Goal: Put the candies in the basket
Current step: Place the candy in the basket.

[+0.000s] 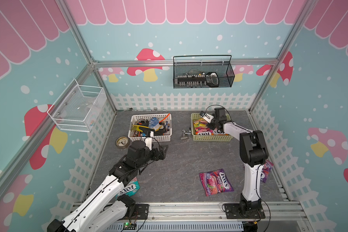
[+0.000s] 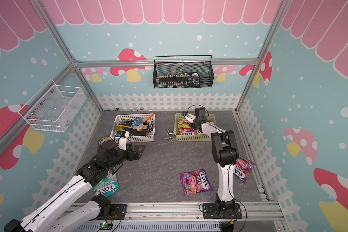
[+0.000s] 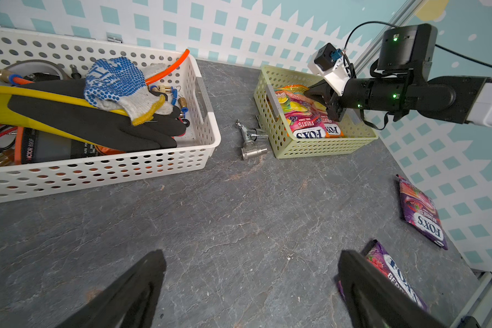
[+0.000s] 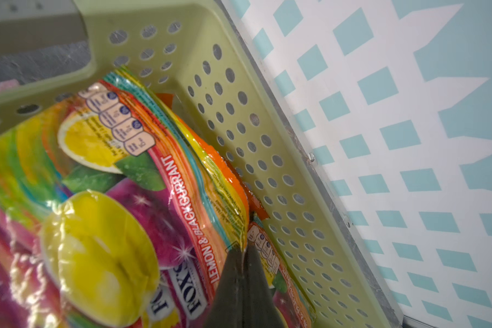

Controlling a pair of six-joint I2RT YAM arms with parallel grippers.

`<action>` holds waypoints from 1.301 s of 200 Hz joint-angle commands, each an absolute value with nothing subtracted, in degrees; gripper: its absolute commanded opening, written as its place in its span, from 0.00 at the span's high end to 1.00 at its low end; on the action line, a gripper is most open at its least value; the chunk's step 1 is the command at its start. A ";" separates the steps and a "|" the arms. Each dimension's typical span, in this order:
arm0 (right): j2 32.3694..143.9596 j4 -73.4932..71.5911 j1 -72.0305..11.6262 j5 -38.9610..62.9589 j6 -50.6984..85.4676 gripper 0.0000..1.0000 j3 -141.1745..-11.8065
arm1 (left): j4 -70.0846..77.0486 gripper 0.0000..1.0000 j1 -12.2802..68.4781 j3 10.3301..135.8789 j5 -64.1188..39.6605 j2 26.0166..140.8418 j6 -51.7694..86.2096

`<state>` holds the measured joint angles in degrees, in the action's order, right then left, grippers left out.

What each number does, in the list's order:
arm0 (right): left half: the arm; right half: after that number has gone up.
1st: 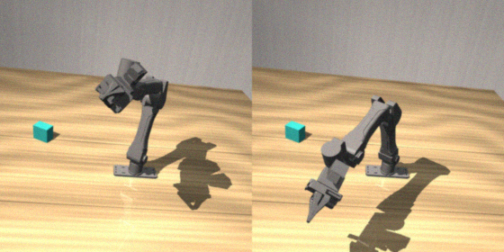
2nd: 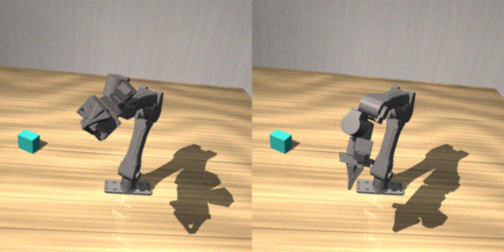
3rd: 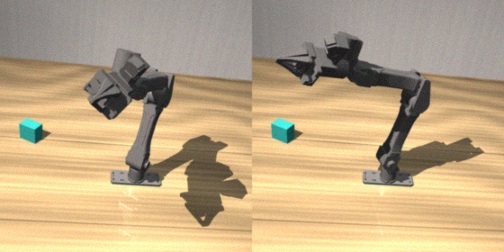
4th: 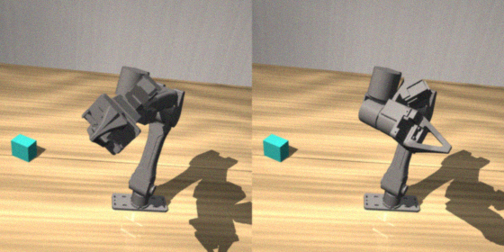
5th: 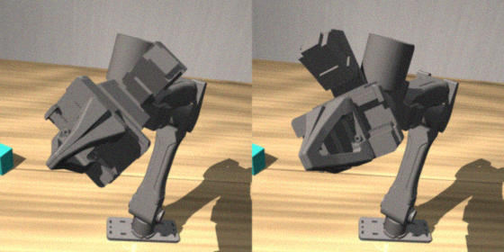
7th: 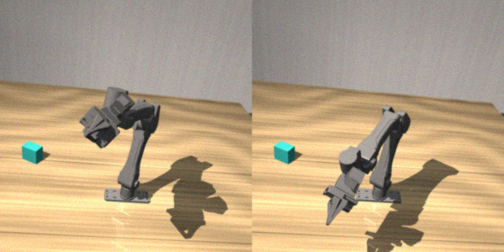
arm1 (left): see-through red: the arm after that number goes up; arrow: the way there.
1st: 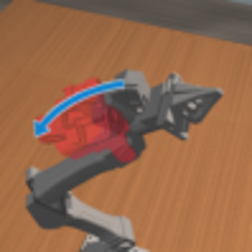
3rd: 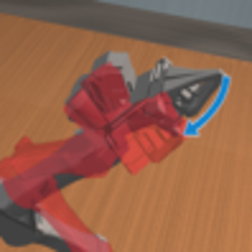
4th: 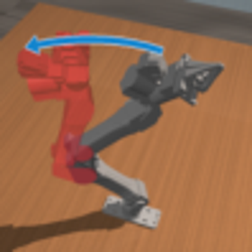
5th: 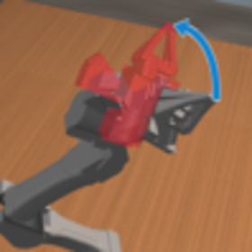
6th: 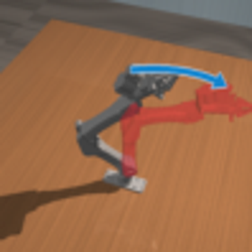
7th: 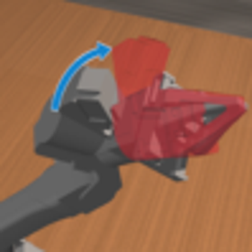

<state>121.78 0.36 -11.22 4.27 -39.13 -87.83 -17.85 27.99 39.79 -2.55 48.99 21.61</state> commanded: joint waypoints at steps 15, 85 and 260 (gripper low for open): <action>122.27 -2.08 -11.07 5.17 -37.08 0.98 -89.50 | -18.34 0.01 28.04 39.55 -2.27 48.91 20.31; 115.68 -1.40 -11.07 2.81 -26.16 0.51 -87.53 | -18.67 0.01 27.95 39.29 0.19 47.86 20.99; 73.32 22.20 -13.98 15.47 40.58 0.23 -39.33 | -9.29 0.32 30.01 31.39 -26.09 56.03 33.34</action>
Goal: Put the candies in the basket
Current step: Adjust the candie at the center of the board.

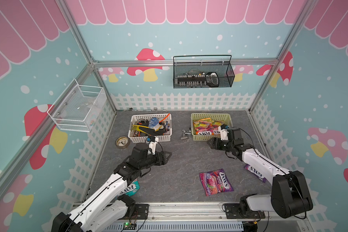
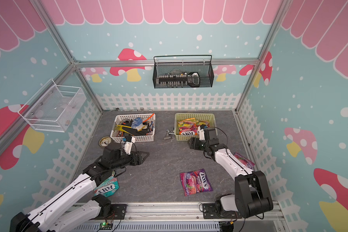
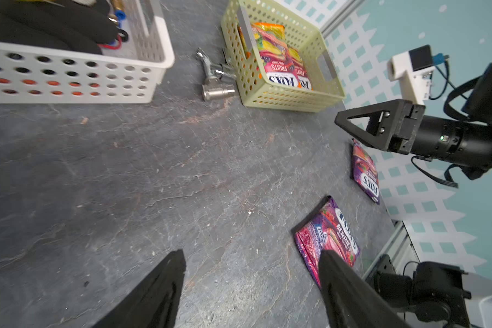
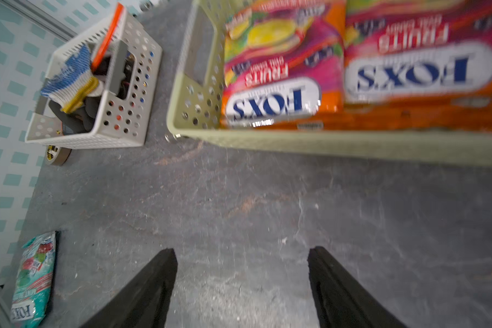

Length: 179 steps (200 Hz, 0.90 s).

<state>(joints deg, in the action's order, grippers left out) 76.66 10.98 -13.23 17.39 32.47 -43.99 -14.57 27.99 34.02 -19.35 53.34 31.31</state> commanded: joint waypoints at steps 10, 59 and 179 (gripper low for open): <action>71.96 25.66 -14.34 12.56 43.24 0.24 -38.08 | -6.53 0.35 31.32 30.25 -26.44 57.38 34.06; 70.40 41.54 -16.95 -1.75 50.60 0.23 -39.05 | 3.52 0.45 36.73 27.89 -26.77 65.68 37.99; 67.94 33.99 -31.09 9.17 57.89 0.19 -31.26 | 14.34 0.45 46.54 29.44 -27.49 80.84 43.62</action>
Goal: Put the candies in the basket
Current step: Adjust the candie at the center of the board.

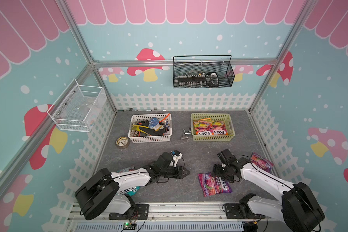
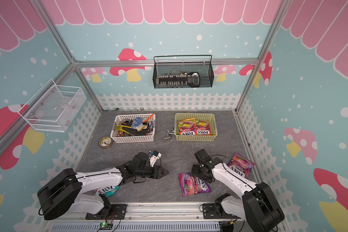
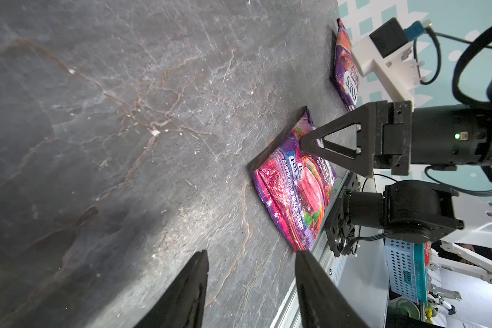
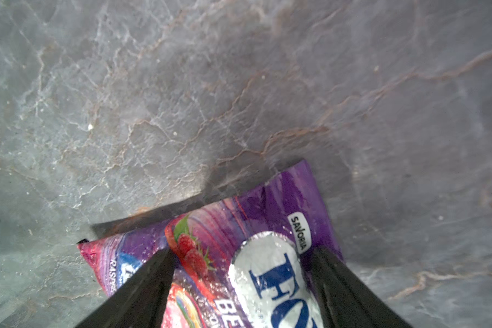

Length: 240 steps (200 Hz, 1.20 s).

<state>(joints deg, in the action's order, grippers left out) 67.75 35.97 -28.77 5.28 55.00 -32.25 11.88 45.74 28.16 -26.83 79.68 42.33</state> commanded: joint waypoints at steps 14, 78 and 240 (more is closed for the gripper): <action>67.82 31.98 -32.48 11.29 59.15 0.20 -31.37 | 14.32 0.42 46.75 29.23 -27.49 81.62 43.99; 68.39 26.90 -35.75 12.60 61.47 0.22 -31.42 | 14.33 0.43 48.98 27.73 -28.92 82.39 45.31; 51.93 45.90 -35.82 12.06 73.85 0.13 -25.31 | 6.02 0.57 50.45 31.27 -26.89 92.10 39.49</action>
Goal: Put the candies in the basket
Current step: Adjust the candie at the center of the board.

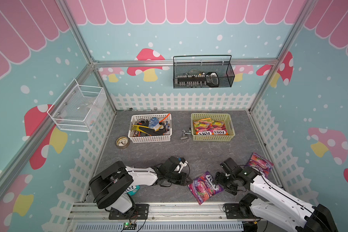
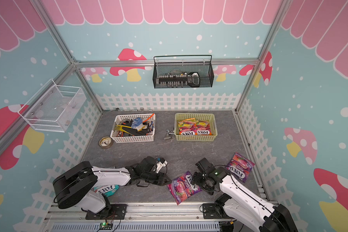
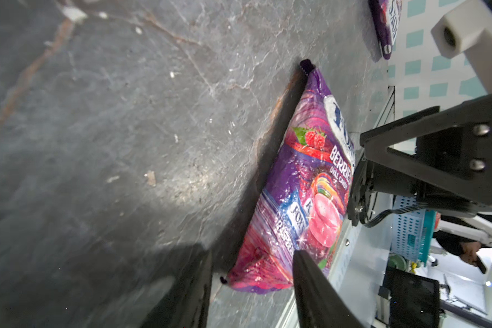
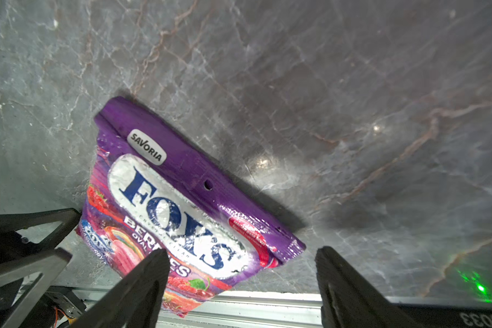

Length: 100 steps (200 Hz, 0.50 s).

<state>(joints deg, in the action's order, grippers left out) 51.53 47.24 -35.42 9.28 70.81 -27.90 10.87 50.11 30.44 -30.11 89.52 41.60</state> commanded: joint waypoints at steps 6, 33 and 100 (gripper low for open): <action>52.32 44.91 -35.86 12.60 74.18 0.13 -24.72 | 5.86 0.58 50.45 31.57 -26.69 92.52 39.34; 53.26 41.27 -35.90 14.07 75.32 0.13 -23.21 | 5.39 0.65 50.45 32.24 -25.57 94.32 39.05; 48.79 9.67 -36.38 24.98 77.58 0.19 -12.82 | 3.66 0.69 47.65 33.67 -23.40 95.91 37.49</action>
